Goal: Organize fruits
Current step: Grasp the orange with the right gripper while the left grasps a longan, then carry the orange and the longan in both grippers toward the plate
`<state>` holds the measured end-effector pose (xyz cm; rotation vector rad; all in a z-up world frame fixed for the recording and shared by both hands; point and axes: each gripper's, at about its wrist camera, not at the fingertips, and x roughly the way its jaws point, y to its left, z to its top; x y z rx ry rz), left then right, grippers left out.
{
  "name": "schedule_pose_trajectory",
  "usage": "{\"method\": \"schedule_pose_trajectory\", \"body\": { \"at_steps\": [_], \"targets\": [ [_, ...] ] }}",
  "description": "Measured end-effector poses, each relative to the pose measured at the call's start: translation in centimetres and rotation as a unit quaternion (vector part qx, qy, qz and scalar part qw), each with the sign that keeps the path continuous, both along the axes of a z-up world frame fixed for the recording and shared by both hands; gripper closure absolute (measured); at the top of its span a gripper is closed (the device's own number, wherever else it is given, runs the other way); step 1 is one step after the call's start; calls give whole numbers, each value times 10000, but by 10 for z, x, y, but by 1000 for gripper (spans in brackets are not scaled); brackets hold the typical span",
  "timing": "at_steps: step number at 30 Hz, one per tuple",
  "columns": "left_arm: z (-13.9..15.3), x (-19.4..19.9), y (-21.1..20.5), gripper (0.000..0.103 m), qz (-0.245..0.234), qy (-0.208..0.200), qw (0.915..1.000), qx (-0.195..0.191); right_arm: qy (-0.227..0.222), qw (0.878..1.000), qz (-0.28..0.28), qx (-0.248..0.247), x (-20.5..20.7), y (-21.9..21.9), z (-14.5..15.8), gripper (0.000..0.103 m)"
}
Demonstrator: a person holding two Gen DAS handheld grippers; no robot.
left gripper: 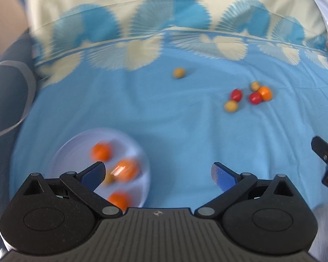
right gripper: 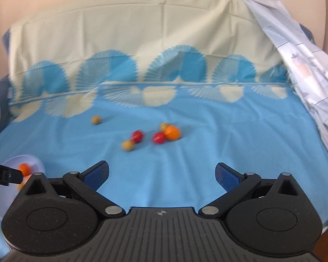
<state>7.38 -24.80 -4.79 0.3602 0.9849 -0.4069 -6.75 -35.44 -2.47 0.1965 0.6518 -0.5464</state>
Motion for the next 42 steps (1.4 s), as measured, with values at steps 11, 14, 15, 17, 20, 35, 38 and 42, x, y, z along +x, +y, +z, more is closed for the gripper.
{"method": "schedule_pose_trajectory", "body": {
  "at_steps": [11, 14, 15, 17, 20, 35, 38, 42],
  "targets": [
    [-103, 76, -139, 0, -880, 251, 9958, -12, 520, 9982, 273, -90, 107, -144, -111, 1],
    [-124, 89, -159, 0, -1025, 264, 9943, 156, 575, 9970, 518, -9, 133, -158, -134, 1],
    [-130, 93, -162, 0, -1046, 266, 9939, 212, 588, 9966, 570, 6, 142, -160, -140, 1],
    [-135, 100, -161, 0, -1056, 307, 9939, -2, 538, 9960, 705, -71, 153, -161, -150, 1],
    [-137, 106, -159, 0, -996, 405, 9941, -115, 378, 9959, 789, -211, 160, -161, -154, 1],
    [-72, 60, -128, 72, -1042, 219, 9931, -495, 502, 9980, 393, -12, 142, -144, -123, 69],
    [-44, 40, -103, 72, -963, 104, 9935, -591, 257, 9993, 230, 119, 113, -135, -96, 69],
    [-7, 13, -62, 72, -655, 181, 9960, -577, -45, 9992, 201, 342, 72, -108, -56, 69]
  ]
}}
